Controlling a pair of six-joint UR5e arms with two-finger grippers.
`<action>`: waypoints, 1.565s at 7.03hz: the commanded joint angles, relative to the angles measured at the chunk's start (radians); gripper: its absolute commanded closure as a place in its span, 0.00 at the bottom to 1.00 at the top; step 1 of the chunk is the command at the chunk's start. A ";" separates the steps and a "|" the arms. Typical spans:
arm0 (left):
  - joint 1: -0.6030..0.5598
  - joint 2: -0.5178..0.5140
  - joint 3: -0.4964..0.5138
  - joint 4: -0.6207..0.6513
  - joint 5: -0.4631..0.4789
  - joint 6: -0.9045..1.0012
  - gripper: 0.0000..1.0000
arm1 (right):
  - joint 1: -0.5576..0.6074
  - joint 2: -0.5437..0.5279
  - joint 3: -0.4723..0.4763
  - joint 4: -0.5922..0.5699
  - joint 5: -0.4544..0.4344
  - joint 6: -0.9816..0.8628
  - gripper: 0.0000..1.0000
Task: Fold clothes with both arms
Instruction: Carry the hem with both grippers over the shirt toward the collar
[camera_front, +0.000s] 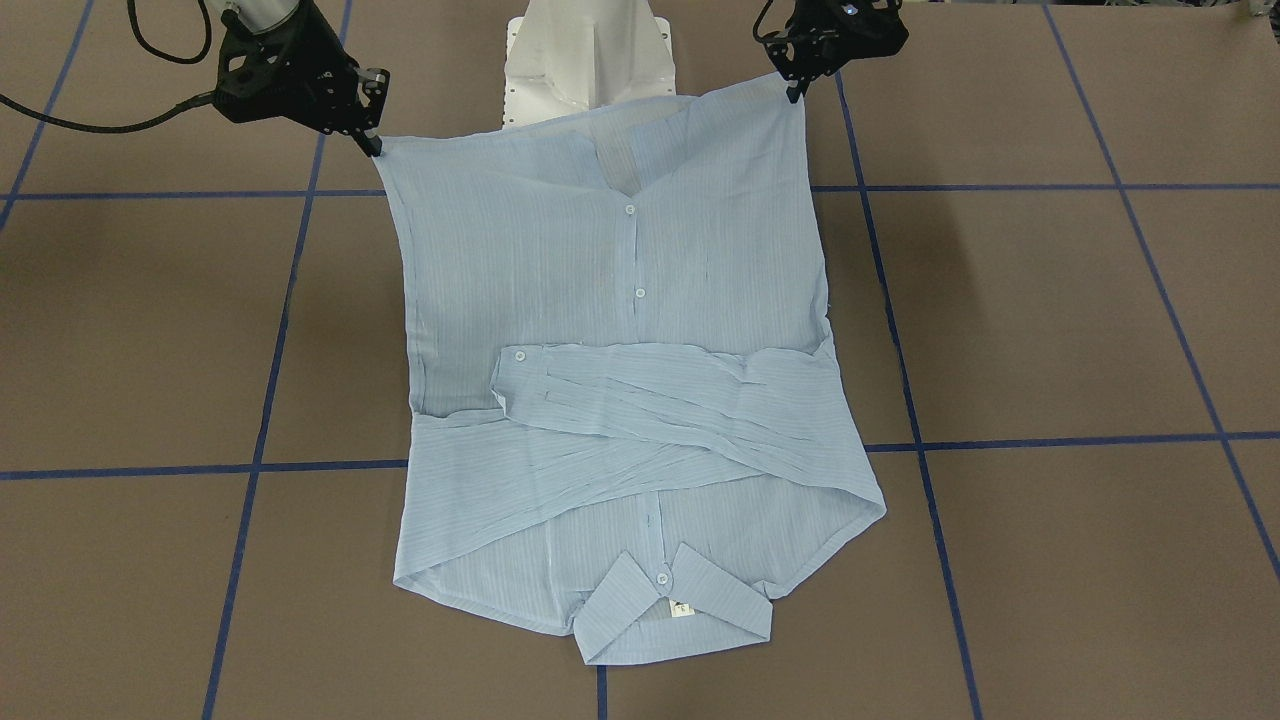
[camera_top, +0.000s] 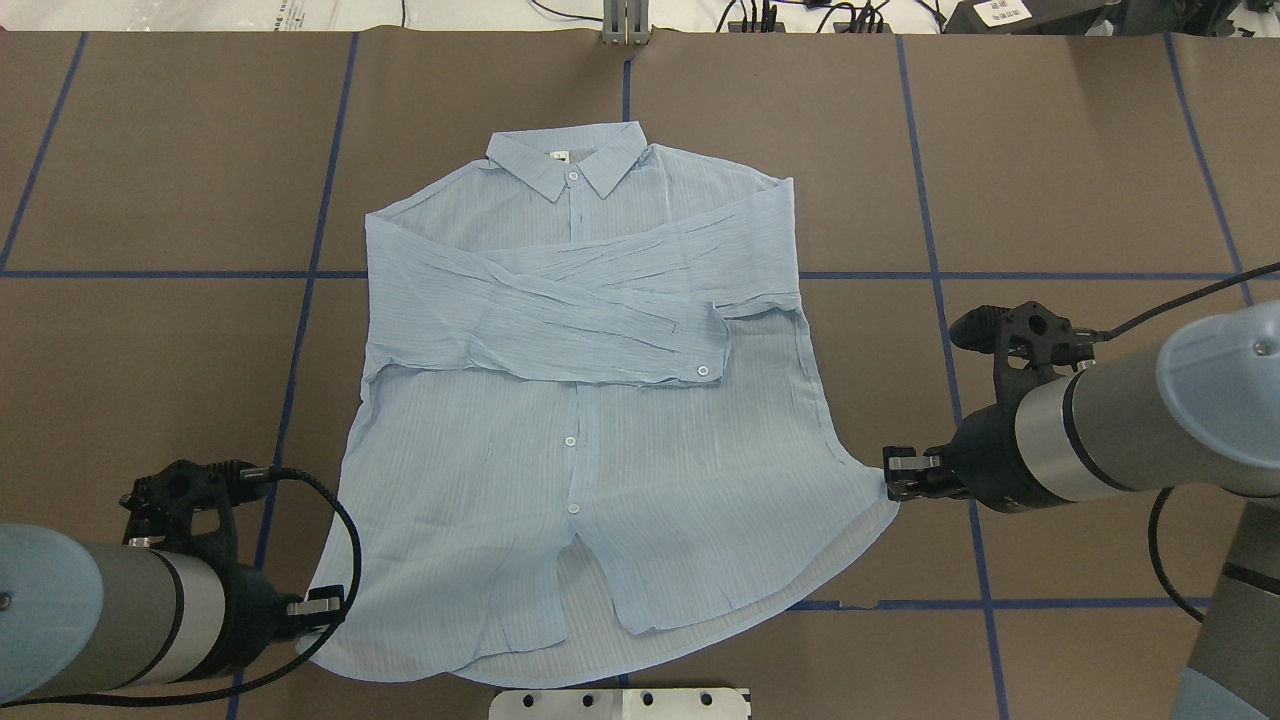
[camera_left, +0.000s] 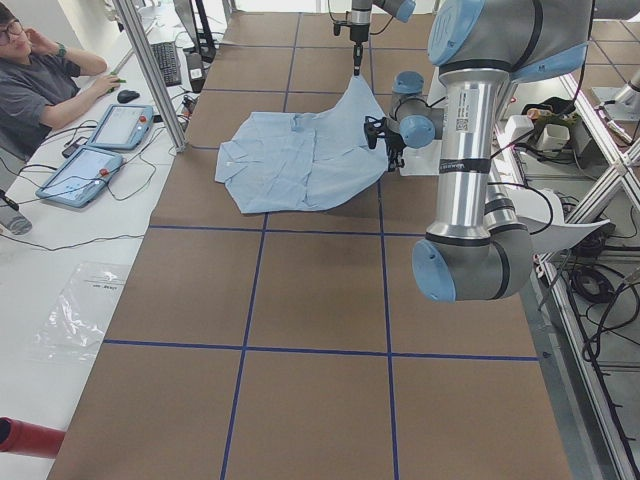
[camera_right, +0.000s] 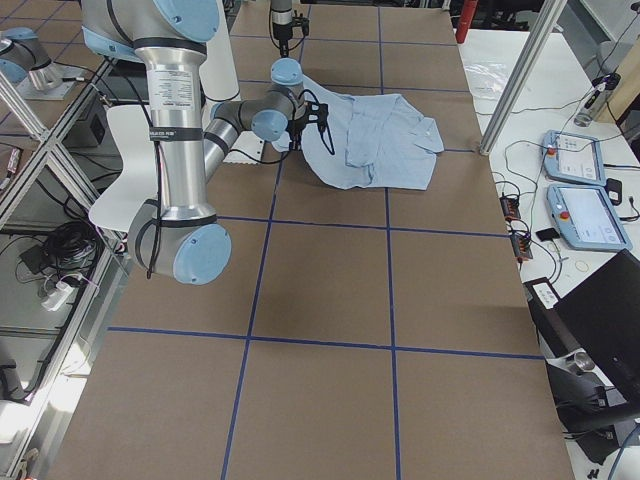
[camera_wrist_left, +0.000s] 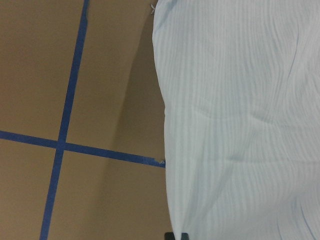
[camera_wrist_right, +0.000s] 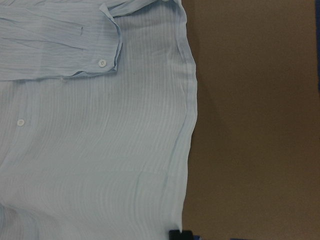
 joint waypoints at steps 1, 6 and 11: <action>-0.098 -0.079 0.007 -0.001 -0.040 0.004 1.00 | 0.038 0.071 -0.050 0.002 0.012 -0.001 1.00; -0.348 -0.202 0.177 -0.036 -0.077 0.067 1.00 | 0.242 0.379 -0.363 -0.001 0.075 -0.001 1.00; -0.592 -0.375 0.713 -0.449 -0.161 0.153 1.00 | 0.340 0.534 -0.769 0.194 0.078 -0.050 1.00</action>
